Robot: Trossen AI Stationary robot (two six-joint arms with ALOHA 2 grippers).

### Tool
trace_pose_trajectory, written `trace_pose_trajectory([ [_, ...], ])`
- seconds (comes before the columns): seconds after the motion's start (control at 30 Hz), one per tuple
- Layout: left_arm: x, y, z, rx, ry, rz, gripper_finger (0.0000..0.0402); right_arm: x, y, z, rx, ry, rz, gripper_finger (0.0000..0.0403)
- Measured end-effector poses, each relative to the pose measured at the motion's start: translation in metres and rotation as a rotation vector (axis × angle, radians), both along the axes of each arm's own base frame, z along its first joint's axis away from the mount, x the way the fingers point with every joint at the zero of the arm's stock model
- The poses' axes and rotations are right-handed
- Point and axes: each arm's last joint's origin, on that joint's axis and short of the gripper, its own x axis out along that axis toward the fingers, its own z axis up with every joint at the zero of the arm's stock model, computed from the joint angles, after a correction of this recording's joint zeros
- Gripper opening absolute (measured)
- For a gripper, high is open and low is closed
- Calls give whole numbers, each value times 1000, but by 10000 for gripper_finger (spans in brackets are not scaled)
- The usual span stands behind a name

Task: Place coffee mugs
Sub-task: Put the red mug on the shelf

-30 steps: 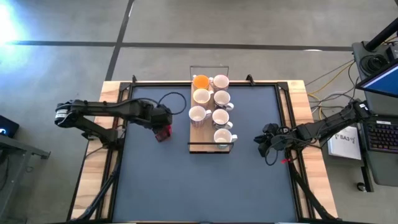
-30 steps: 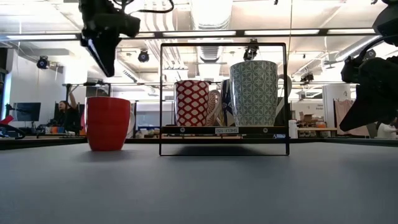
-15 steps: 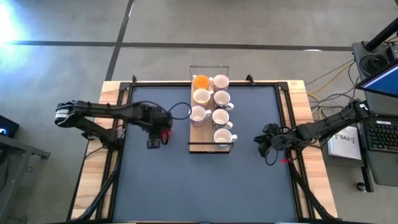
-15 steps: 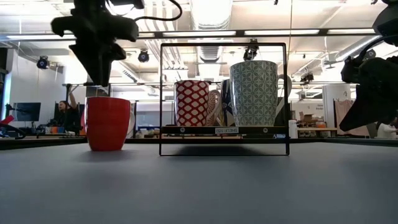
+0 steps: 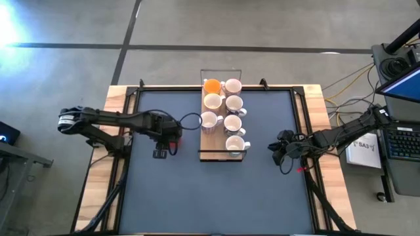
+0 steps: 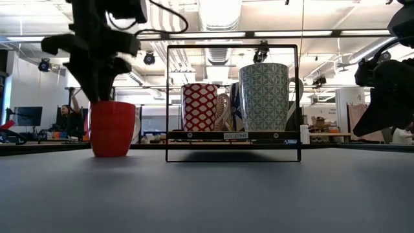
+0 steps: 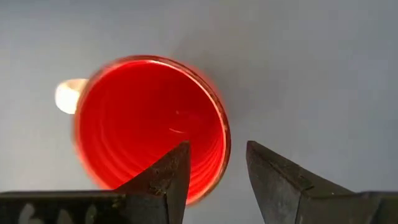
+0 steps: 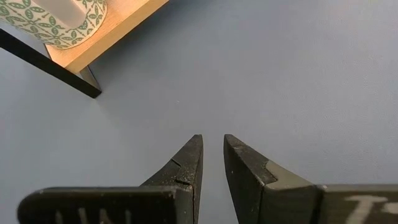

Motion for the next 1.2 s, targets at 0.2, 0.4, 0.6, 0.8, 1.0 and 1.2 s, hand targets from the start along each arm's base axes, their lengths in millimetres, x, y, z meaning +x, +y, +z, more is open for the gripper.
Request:
trace_pose_trajectory([
  [0.2,-4,0,-21,-13,4,16,129,0,0,0,0,0,0,54],
  [0.4,2,0,-36,-32,2,148,78,0,0,0,0,0,0,54],
  [0.6,18,1,-42,-67,12,411,11,0,0,0,0,0,0,54],
  [0.8,52,2,-27,-143,-73,712,6,0,0,0,0,0,0,54],
  [1.0,81,4,-17,-145,-58,799,8,0,0,0,0,0,0,54],
  [1.2,101,2,-26,-134,30,866,8,0,0,0,0,0,0,54],
])
